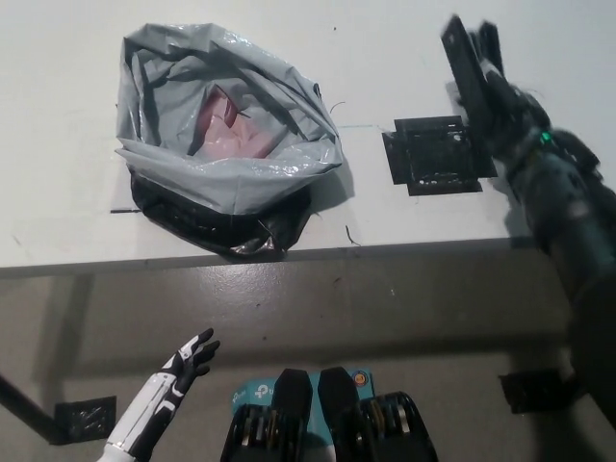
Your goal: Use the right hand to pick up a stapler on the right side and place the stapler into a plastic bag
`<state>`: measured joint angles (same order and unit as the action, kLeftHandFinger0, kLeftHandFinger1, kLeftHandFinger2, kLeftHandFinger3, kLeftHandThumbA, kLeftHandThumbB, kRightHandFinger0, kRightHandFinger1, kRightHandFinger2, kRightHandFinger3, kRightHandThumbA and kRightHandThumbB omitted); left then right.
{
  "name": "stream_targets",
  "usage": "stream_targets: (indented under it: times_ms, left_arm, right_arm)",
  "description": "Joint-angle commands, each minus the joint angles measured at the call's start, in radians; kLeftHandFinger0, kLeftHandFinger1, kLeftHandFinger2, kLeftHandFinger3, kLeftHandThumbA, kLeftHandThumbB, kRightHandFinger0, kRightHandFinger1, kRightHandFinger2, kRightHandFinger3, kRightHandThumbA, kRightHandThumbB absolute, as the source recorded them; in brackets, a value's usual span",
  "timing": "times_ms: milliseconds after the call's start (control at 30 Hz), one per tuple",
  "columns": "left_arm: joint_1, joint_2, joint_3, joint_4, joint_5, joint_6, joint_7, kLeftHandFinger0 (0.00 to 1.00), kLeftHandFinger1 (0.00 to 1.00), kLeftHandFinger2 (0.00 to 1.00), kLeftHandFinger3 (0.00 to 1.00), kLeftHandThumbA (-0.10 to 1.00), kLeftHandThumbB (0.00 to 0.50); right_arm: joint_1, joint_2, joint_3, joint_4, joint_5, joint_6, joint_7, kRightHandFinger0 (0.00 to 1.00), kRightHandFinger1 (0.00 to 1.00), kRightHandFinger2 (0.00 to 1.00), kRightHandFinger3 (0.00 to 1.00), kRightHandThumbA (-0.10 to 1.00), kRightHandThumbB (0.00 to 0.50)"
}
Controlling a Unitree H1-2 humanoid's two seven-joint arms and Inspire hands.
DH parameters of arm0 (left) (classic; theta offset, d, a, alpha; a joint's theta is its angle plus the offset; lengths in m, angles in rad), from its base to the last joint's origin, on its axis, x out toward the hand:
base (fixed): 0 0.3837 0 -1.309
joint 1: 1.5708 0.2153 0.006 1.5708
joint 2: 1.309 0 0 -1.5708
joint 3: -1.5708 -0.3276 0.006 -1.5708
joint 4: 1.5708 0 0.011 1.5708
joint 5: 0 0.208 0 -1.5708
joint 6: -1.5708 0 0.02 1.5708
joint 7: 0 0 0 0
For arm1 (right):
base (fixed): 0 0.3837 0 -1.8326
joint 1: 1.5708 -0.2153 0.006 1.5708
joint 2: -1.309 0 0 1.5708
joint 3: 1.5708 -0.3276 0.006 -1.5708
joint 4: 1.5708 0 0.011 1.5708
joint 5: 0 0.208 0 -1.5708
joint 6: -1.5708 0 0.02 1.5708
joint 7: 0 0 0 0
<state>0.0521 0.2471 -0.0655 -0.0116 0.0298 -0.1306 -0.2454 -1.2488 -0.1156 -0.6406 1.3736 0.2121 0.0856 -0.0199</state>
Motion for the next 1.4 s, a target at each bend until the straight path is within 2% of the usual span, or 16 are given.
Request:
stream_targets:
  times_ms: [0,200,300,433,533,600,733,933,967,1000,1033,1133,1167,1200,1333,1367]
  left_arm:
    - [-0.004,0.025,-0.003,-0.027,0.011,-0.032,-0.007,1.0,1.0,1.0,1.0,1.0,0.326]
    - [-0.008,0.029,-0.008,-0.02,0.02,-0.038,-0.008,1.0,1.0,1.0,1.0,1.0,0.308]
    - [-0.007,0.026,-0.007,-0.02,0.018,-0.029,-0.003,1.0,1.0,1.0,1.0,1.0,0.342]
    - [-0.006,0.023,-0.007,-0.024,0.014,-0.018,-0.003,1.0,1.0,1.0,1.0,1.0,0.35]
    - [-0.006,0.022,-0.011,-0.025,0.018,-0.018,-0.004,1.0,1.0,1.0,1.0,1.0,0.346]
    - [-0.007,0.022,-0.013,-0.023,0.021,-0.02,-0.005,1.0,1.0,1.0,1.0,1.0,0.346]
    - [-0.012,0.026,-0.017,-0.023,0.029,-0.022,-0.005,1.0,1.0,1.0,1.0,1.0,0.341]
    - [-0.017,0.033,-0.024,-0.028,0.039,-0.025,-0.005,1.0,1.0,1.0,1.0,1.0,0.314]
    - [-0.019,0.034,-0.025,-0.031,0.039,-0.019,-0.005,1.0,1.0,1.0,1.0,1.0,0.315]
    - [-0.02,0.035,-0.025,-0.031,0.039,-0.017,-0.006,1.0,1.0,1.0,1.0,1.0,0.315]
    - [-0.024,0.035,-0.026,-0.029,0.041,-0.019,-0.006,1.0,1.0,1.0,1.0,1.0,0.323]
    - [-0.026,0.039,-0.03,-0.03,0.048,-0.025,-0.007,1.0,1.0,1.0,1.0,1.0,0.308]
    - [-0.025,0.039,-0.031,-0.033,0.051,-0.024,-0.007,1.0,1.0,1.0,1.0,1.0,0.307]
    - [-0.023,0.04,-0.032,-0.036,0.052,-0.023,-0.007,1.0,1.0,1.0,1.0,1.0,0.306]
    - [-0.023,0.04,-0.033,-0.038,0.046,-0.022,-0.011,1.0,1.0,1.0,1.0,1.0,0.299]
    - [-0.026,0.04,-0.035,-0.038,0.047,-0.027,-0.011,1.0,1.0,1.0,1.0,1.0,0.304]
  right_arm:
    - [-0.15,0.047,0.003,-0.087,0.104,0.056,0.08,0.0,0.15,0.55,0.78,0.03,0.154]
    - [-0.187,0.107,0.091,-0.139,0.077,0.075,0.106,0.0,0.2,0.61,0.88,0.08,0.151]
    - [-0.222,0.136,0.117,-0.134,0.081,0.086,0.082,0.0,0.22,0.62,0.62,0.05,0.186]
    - [-0.25,0.163,0.178,-0.118,0.04,0.07,0.068,0.0,0.23,0.65,1.0,0.04,0.205]
    - [-0.263,0.19,0.253,-0.087,0.001,0.058,0.057,0.0,0.25,0.62,1.0,0.05,0.243]
    - [-0.262,0.196,0.294,-0.08,-0.022,0.046,0.058,0.0,0.25,0.61,0.96,0.07,0.231]
    - [-0.255,0.219,0.429,-0.047,-0.108,-0.009,0.037,0.0,0.25,0.62,0.3,0.12,0.197]
    - [-0.231,0.231,0.672,-0.013,-0.279,-0.066,-0.023,0.04,0.33,0.67,0.51,0.25,0.217]
    - [-0.228,0.234,0.727,-0.007,-0.313,-0.072,-0.049,0.39,0.7,0.87,0.41,0.26,0.233]
    - [-0.227,0.235,0.748,-0.006,-0.325,-0.075,-0.057,0.39,0.7,0.87,0.41,0.26,0.233]
    - [-0.221,0.238,0.803,-0.001,-0.361,-0.098,-0.064,0.61,0.82,0.92,0.39,0.25,0.205]
    - [-0.213,0.242,0.872,0.006,-0.387,-0.122,-0.069,0.4,0.51,0.6,0.2,0.23,0.187]
    - [-0.208,0.245,0.9,0.011,-0.401,-0.131,-0.073,0.06,0.17,0.26,0.07,0.23,0.178]
    - [-0.203,0.246,0.928,0.016,-0.417,-0.141,-0.077,0.01,0.1,0.26,0.05,0.24,0.176]
    - [-0.197,0.251,0.99,0.023,-0.457,-0.144,-0.1,0.01,0.15,0.36,0.1,0.28,0.17]
    - [-0.191,0.254,1.043,0.029,-0.495,-0.145,-0.118,0.44,0.46,0.52,0.14,0.31,0.175]
